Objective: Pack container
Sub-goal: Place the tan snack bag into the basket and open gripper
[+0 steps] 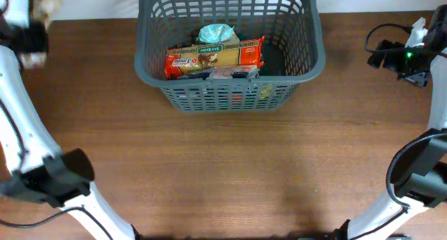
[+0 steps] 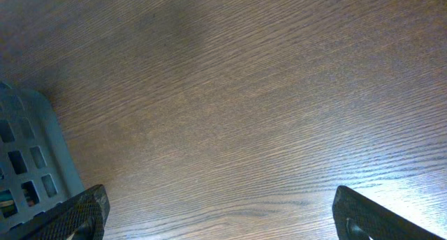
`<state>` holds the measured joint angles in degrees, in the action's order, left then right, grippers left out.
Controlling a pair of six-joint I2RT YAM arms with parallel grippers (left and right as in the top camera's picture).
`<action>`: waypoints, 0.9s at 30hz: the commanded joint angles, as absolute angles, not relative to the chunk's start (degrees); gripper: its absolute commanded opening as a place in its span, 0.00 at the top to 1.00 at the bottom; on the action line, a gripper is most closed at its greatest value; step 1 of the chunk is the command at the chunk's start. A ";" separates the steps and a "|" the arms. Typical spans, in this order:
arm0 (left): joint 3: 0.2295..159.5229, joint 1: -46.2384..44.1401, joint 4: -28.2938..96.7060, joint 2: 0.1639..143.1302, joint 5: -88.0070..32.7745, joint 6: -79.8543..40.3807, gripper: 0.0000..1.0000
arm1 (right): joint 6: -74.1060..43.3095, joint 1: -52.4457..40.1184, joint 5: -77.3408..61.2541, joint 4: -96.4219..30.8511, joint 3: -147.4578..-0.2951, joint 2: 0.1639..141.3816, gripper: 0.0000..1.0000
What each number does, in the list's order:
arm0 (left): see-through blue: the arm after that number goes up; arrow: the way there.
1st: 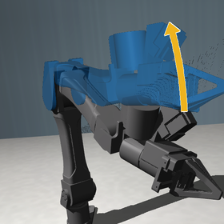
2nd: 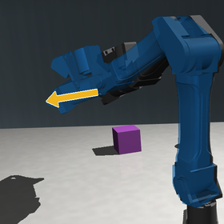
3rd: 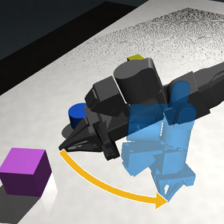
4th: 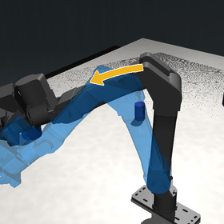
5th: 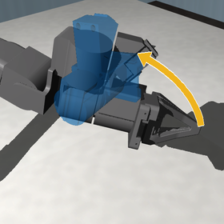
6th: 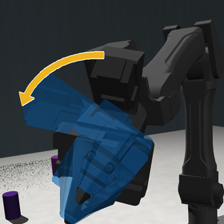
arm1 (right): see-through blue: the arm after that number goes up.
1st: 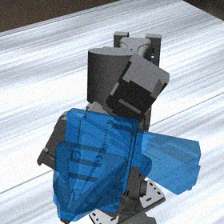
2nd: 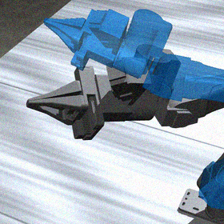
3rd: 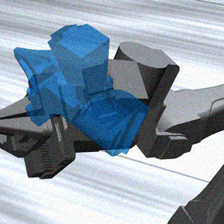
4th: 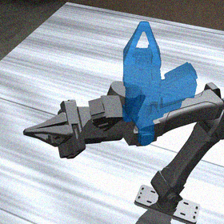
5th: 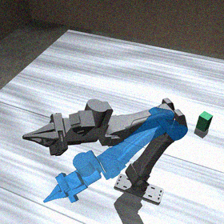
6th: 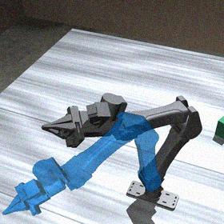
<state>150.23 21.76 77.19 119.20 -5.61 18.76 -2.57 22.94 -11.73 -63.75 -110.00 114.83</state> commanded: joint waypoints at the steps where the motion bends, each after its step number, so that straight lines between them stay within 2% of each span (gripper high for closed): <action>1: 161.66 15.20 77.78 114.10 -13.89 24.80 0.98 | -2.44 22.90 -12.03 -63.61 -109.65 114.80 0.01; 6: 167.37 0.40 78.17 113.80 -14.31 41.19 0.98 | -2.42 22.90 -12.03 -63.61 -109.65 114.80 0.01; 10: 163.78 -10.76 80.20 115.33 -12.82 55.09 0.98 | -2.44 22.90 -12.03 -63.61 -109.65 114.80 0.01; 13: 159.41 -16.05 79.72 117.95 -9.13 59.44 0.98 | -2.42 22.90 -12.03 -63.61 -109.65 114.80 0.01; 17: 153.53 -19.44 77.54 122.67 -4.78 61.04 0.99 | -2.42 22.90 -12.03 -63.61 -109.65 114.80 0.01; 27: 149.80 -20.36 73.82 133.45 -4.64 60.75 0.99 | -2.42 22.90 -12.03 -63.61 -109.65 114.80 0.01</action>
<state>149.21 -20.40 74.54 133.58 -5.10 59.42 -2.55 22.94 -11.73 -63.77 -110.00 114.83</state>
